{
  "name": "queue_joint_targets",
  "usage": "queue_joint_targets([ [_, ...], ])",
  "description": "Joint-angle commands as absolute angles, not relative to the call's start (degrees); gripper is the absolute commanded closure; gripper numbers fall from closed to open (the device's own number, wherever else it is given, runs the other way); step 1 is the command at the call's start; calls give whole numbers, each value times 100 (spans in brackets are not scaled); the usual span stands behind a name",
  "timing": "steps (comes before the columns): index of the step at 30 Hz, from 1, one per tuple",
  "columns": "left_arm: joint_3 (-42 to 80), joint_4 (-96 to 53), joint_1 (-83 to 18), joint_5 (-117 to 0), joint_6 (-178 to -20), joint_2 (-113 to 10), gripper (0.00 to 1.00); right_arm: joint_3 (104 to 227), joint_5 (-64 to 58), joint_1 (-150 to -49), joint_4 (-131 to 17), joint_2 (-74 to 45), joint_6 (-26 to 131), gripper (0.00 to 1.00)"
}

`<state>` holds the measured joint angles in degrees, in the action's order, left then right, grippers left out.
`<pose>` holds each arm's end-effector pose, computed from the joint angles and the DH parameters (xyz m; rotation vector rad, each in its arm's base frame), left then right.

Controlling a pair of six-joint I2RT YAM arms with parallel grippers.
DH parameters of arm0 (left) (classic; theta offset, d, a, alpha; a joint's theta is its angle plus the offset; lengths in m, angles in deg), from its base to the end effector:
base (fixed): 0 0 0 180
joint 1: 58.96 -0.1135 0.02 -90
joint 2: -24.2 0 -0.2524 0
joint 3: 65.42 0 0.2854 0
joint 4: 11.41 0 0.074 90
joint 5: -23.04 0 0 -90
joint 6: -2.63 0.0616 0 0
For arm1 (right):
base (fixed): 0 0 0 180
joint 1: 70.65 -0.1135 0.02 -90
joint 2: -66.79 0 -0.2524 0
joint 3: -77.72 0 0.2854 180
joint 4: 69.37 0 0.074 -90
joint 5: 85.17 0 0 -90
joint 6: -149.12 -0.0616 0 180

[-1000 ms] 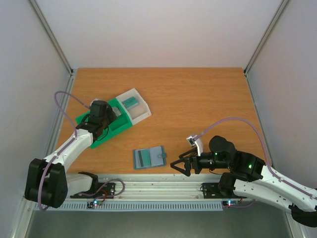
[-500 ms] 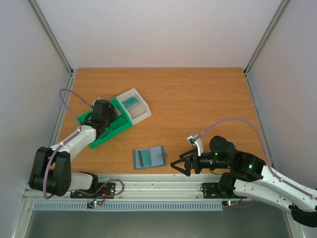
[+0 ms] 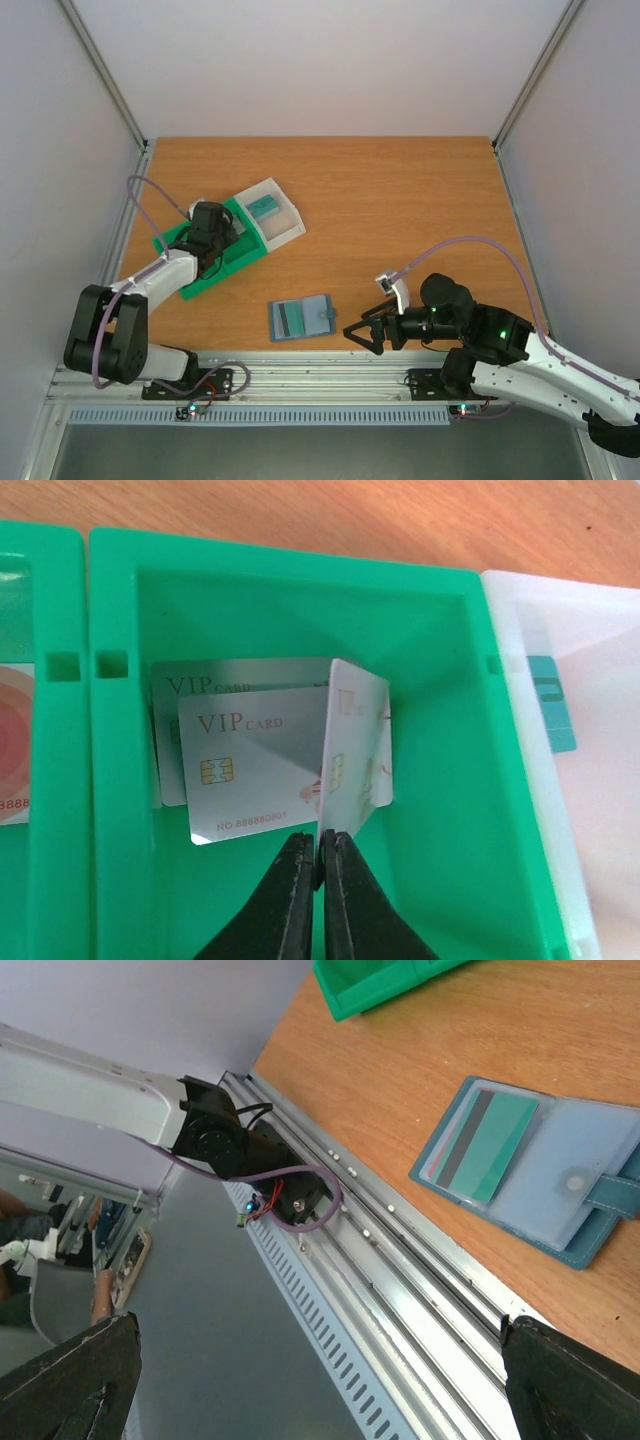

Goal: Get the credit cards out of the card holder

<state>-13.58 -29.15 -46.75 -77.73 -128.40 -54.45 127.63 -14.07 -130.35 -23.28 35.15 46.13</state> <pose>0.3161 -0.0566 0.1379 -0.6724 2.2453 -0.2421 0.0802 0.1768 0.2736 -1.0811 1.9434 1.0874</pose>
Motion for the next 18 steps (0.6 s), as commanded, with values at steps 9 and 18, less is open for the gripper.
queue_joint_targets([
  [9, -981, -2807, -4701, -8108, -12597, -5767, 90, 12873, -1320, -13015, -2300, 3506, 4564, 2],
  [18, -598, -3230, -4701, -8174, -12499, -5922, 86, 12880, -1278, -13015, -2309, 3528, 4540, 1],
])
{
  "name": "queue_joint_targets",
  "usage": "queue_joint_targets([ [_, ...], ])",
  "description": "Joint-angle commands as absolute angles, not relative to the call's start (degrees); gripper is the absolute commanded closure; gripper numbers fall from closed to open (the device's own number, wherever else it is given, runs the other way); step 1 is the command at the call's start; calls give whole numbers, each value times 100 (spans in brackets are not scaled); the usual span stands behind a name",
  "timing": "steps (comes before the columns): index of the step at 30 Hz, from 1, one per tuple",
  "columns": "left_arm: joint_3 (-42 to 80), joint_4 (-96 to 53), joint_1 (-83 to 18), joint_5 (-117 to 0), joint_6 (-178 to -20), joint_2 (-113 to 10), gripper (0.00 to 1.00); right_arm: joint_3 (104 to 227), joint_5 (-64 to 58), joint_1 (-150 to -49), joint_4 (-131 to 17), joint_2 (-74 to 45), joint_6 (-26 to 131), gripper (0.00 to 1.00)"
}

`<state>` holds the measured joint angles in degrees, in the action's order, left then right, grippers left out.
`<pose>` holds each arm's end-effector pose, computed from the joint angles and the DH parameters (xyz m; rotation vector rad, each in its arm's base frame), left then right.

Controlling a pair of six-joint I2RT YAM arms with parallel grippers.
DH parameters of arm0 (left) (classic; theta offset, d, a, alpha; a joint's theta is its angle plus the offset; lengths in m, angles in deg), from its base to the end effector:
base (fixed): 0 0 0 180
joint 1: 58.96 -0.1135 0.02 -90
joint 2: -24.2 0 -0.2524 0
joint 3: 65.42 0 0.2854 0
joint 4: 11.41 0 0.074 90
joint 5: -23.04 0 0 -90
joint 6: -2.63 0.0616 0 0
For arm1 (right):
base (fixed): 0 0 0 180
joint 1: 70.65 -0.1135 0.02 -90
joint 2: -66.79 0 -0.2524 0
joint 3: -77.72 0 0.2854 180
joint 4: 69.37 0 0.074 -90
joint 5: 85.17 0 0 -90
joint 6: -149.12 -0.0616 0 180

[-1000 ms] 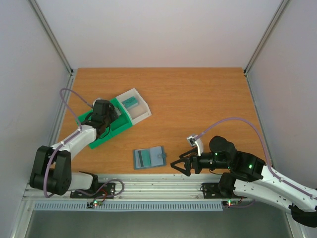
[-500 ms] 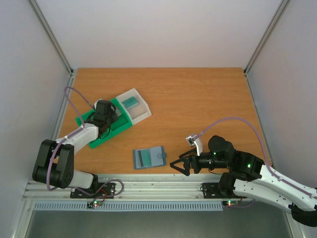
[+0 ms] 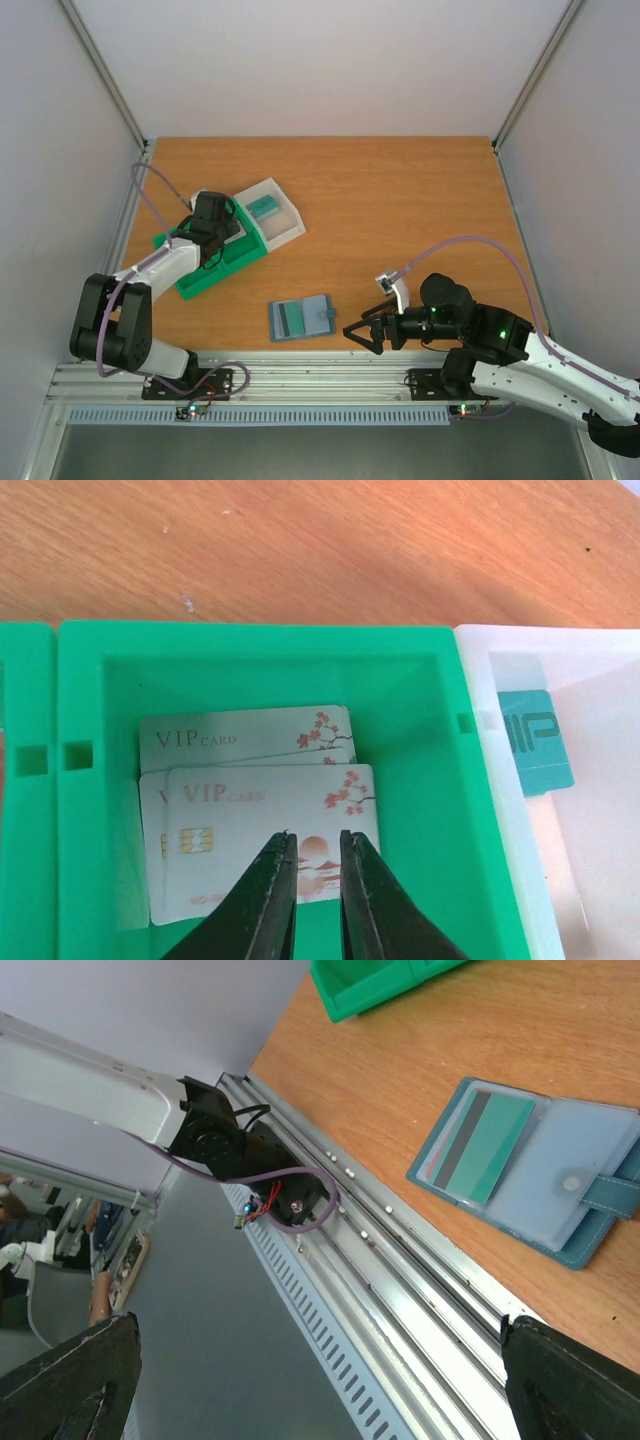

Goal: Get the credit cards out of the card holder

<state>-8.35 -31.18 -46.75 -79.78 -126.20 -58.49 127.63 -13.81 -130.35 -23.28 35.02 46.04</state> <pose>0.3346 -0.0584 0.1450 -0.6443 2.2546 -0.1765 0.0807 0.1771 0.2732 -1.0772 1.9476 1.0830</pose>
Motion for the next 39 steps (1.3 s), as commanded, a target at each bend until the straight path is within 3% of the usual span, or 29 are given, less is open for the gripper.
queue_joint_targets([
  [1, -571, -3266, -4701, -8173, -12492, -5922, 86, 12887, -1277, -13015, -2307, 3517, 4537, 2],
  [7, -315, -3708, -4701, -7883, -12421, -5885, 82, 12873, -1259, -13015, -2273, 3549, 4529, 2],
  [14, 123, -4537, -4701, -6796, -11991, -5953, 66, 12909, -1048, -13015, -2154, 3624, 4467, 2],
  [22, -274, -4713, -4671, -5582, -11905, -5261, 46, 12903, -42, -13010, -1633, 3852, 3726, 2],
  [28, -578, -4931, -4517, -5091, -12032, -4764, 33, 12899, -22, -13015, -1702, 3771, 4097, 2],
  [31, -732, -5128, -4433, -4908, -12074, -4590, 32, 13050, 156, -13014, -1487, 3521, 4224, 1],
  [34, -863, -5371, -4252, -4804, -12103, -4471, 39, 13142, 184, -13015, -1441, 3163, 4318, 2],
  [39, -1085, -5760, -3833, -5119, -12118, -4191, 43, 13162, -134, -13014, -1835, 2413, 4349, 14],
])
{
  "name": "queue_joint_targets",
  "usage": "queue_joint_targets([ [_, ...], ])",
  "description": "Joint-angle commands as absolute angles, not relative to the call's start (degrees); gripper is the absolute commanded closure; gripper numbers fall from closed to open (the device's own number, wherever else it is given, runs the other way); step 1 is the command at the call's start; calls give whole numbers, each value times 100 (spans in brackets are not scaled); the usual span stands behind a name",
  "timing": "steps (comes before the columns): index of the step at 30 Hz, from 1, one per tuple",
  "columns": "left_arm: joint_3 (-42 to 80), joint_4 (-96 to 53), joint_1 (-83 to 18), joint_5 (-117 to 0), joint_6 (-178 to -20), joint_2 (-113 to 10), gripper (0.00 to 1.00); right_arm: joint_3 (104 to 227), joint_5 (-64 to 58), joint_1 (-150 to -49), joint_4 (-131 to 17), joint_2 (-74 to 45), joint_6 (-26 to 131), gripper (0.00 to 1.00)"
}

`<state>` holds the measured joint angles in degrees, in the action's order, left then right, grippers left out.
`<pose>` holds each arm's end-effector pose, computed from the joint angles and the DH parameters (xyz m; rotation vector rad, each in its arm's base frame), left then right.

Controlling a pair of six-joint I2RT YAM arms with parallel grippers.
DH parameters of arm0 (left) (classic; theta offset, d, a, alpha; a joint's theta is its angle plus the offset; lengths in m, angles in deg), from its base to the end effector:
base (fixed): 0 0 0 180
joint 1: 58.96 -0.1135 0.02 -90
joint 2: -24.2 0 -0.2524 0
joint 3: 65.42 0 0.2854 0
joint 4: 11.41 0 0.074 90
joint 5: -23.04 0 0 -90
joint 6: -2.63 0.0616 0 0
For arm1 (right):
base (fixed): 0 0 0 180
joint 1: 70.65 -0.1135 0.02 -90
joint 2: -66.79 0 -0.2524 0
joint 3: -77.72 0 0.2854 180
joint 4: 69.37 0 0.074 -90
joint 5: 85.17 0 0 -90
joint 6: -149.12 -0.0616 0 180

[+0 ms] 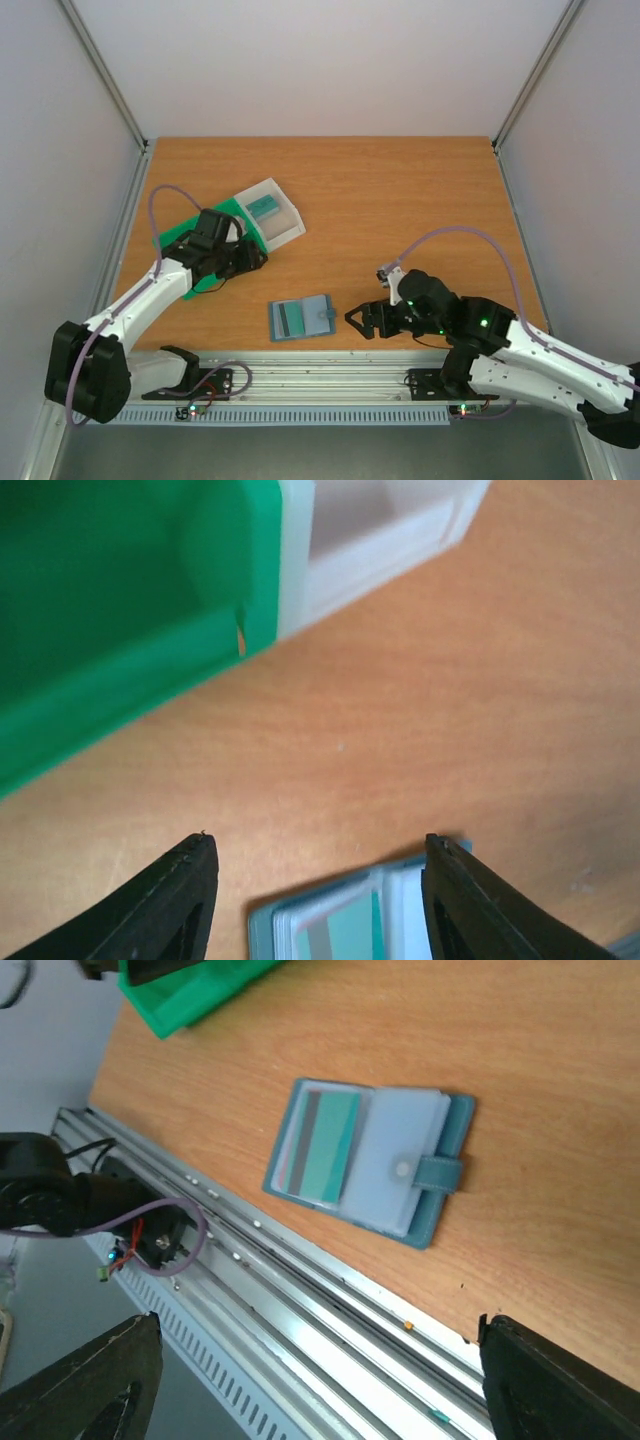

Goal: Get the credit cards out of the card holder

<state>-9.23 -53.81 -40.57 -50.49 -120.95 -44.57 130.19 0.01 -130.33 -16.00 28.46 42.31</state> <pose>0.2635 -0.1060 0.1776 -0.2283 2.6201 -0.7050 0.0983 0.1784 0.2541 -0.9143 2.1988 0.7780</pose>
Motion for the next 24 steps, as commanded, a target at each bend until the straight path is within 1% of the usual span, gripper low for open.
queue_joint_targets([
  [1, -1121, -5797, -3816, -5225, -12133, -4129, 46, 13160, -246, -13015, -1948, 2248, 4344, 17],
  [4, -1058, -5945, -3813, -5716, -12087, -3966, 61, 13151, -577, -13015, -2311, 1838, 4305, 26],
  [6, -840, -6084, -3813, -6098, -11871, -3992, 69, 13131, -811, -13015, -2573, 1637, 4275, 36],
  [9, -421, -6337, -3825, -6785, -11549, -4243, 91, 13077, -995, -13019, -2908, 1501, 4199, 55],
  [10, -302, -6336, -3860, -6897, -11450, -4345, 98, 13054, -1017, -13021, -2975, 1478, 4172, 59],
  [11, -206, -6249, -3915, -6888, -11406, -4440, 99, 13045, -1040, -13018, -3022, 1462, 4154, 62],
  [13, -56, -5999, -4041, -6727, -11334, -4701, 100, 13039, -1067, -13019, -3059, 1449, 4115, 65],
  [19, 734, -6240, -4206, -6684, -11109, -5889, 99, 13087, -1146, -13024, -2868, 1586, 4158, 65],
  [24, 825, -5998, -4270, -7010, -11003, -6267, 100, 13112, -1167, -13024, -2721, 1737, 4252, 64],
])
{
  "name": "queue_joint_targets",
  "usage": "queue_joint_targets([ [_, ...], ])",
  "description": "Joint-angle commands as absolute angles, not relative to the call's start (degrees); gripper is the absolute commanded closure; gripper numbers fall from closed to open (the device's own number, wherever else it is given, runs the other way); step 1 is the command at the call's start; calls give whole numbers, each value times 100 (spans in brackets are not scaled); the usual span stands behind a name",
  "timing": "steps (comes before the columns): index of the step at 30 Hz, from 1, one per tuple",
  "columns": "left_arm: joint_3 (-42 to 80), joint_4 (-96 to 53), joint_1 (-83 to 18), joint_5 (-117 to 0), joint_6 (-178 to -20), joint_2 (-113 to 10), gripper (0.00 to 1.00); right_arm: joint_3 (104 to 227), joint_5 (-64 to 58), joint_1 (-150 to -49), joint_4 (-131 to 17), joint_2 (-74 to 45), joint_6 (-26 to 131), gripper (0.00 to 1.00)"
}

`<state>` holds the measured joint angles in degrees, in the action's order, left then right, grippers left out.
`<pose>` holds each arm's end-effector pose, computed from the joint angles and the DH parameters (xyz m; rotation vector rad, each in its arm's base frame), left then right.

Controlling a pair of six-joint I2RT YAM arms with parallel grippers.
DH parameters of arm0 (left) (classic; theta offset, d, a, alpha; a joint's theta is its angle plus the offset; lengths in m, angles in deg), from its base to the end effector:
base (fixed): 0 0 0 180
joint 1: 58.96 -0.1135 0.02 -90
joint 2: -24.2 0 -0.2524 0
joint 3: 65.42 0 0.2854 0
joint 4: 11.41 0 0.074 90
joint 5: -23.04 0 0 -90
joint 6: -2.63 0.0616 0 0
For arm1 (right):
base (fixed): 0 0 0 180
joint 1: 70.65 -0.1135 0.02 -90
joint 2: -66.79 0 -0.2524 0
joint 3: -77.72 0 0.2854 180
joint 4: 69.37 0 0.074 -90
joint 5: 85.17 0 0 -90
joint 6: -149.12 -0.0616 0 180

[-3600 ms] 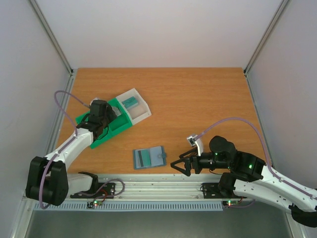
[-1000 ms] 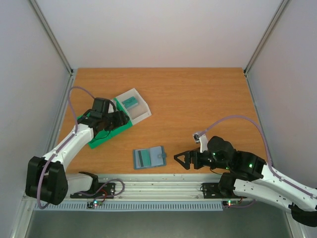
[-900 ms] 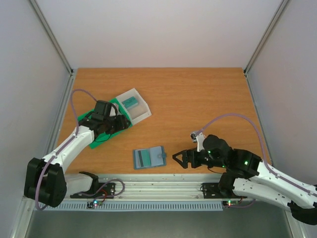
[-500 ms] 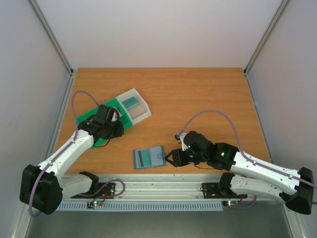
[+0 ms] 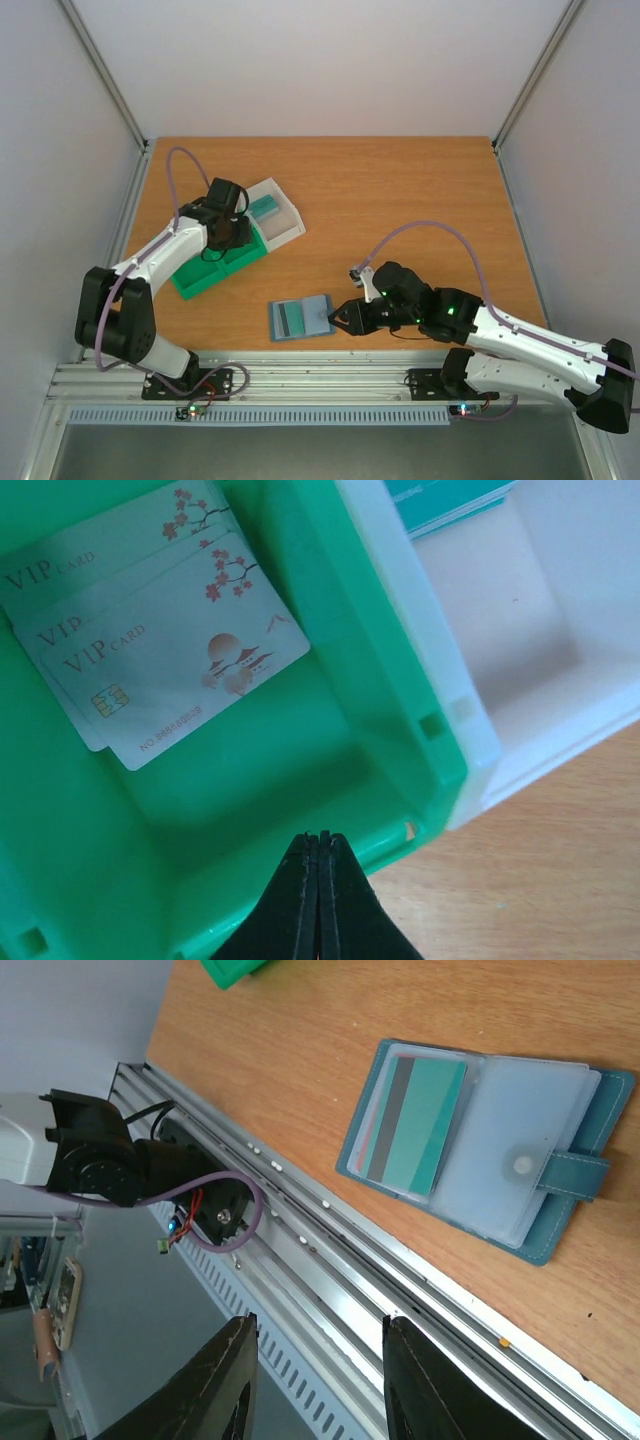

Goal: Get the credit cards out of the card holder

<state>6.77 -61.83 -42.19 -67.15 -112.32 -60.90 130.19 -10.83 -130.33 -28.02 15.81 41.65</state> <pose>0.3232 -0.0972 0.1800 -0.1934 2.6898 -0.2234 0.1112 0.2231 0.2316 -1.0257 2.2213 0.9747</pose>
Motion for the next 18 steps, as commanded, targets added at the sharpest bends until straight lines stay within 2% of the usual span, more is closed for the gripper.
queue_joint_targets([
  [1, 821, -5921, -4282, -7013, -10991, -6353, 100, 13100, -1169, -13024, -2737, 1778, 4271, 64],
  [10, 1095, -5824, -4303, -7039, -10822, -7281, 100, 13162, -1038, -13024, -2568, 1858, 4461, 64],
  [18, 1260, -5834, -4318, -7545, -10634, -7682, 100, 13194, -927, -13019, -2507, 1872, 4533, 64],
])
